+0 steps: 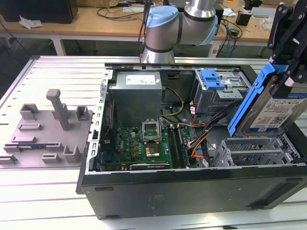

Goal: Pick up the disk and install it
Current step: 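Insert the disk into the insertion slot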

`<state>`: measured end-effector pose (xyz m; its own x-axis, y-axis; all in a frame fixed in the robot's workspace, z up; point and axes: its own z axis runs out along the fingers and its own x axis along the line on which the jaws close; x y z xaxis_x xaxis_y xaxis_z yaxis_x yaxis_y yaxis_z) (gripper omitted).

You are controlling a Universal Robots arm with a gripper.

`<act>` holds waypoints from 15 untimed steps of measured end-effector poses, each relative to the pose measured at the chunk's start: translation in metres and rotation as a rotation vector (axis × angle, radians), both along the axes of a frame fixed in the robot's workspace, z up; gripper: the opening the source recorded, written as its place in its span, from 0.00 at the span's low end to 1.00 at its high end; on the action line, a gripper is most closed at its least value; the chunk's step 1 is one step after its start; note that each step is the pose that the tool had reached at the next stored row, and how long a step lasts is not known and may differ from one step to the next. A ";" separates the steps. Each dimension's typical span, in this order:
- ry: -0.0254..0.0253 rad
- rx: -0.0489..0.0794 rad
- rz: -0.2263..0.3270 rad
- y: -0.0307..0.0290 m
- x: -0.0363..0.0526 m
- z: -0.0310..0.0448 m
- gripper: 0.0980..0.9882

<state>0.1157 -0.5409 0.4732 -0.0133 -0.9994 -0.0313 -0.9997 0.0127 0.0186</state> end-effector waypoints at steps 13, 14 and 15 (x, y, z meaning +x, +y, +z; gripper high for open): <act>0.0001 -0.003 0.021 -0.0043 0.0001 -0.0047 0.30; 0.0001 -0.003 0.021 -0.0050 0.0001 -0.0056 0.30; 0.0000 -0.003 0.021 -0.0057 0.0003 -0.0066 0.30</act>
